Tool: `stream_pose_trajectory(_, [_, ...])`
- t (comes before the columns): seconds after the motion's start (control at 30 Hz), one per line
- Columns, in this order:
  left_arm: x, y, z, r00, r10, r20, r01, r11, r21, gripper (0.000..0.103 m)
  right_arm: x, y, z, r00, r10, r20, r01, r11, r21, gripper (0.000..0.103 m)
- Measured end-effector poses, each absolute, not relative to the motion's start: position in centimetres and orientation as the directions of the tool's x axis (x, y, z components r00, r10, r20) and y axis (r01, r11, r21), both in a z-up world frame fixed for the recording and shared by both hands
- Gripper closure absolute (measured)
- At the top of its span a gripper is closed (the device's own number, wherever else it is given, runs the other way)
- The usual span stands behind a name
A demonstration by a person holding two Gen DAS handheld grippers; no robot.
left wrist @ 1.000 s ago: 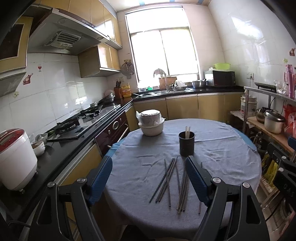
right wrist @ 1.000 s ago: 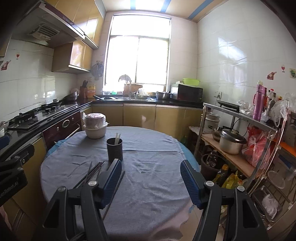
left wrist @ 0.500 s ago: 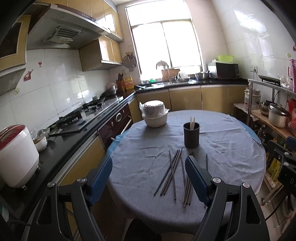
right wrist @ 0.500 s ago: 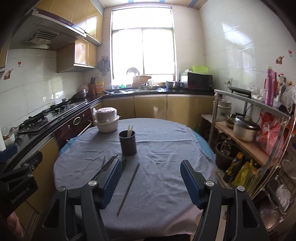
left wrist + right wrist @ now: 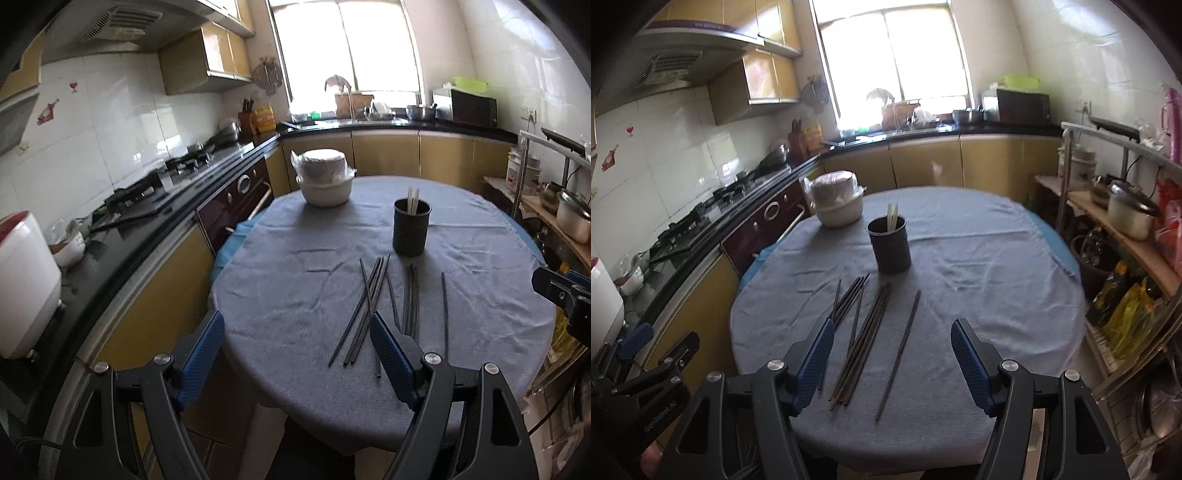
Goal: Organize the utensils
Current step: 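Move both grippers toward the dark chopsticks lying on the cloth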
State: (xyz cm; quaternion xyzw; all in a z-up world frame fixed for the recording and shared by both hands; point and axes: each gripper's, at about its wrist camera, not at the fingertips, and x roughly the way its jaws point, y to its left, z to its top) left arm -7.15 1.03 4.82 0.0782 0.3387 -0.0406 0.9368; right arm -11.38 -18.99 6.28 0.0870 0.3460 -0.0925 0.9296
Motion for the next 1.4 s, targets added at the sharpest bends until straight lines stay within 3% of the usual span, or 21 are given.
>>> stream_pose_trajectory(0.27, [-1.5,0.1,-0.4,0.648,-0.041,-0.760,0.182,0.978,0.103,0.022,-5.1,-20.6,1.8,0.648,-0.110,-0.754,0.283,0.954,0.103,0.034])
stream_pose_trajectory(0.67, [7.1,3.1,-6.6,0.542,0.023,-0.840,0.108,0.989,0.097,0.022,4.5,-20.4,-5.1,0.490,-0.090,-0.867,0.294,0.953,0.068,0.034])
stream_pose_trajectory(1.4, [11.3,6.8,-10.0,0.405,0.076,-0.911,0.029,0.995,0.096,0.022,11.7,-17.0,-8.9,0.407,-0.018,-0.913,0.228,0.970,0.083,0.034])
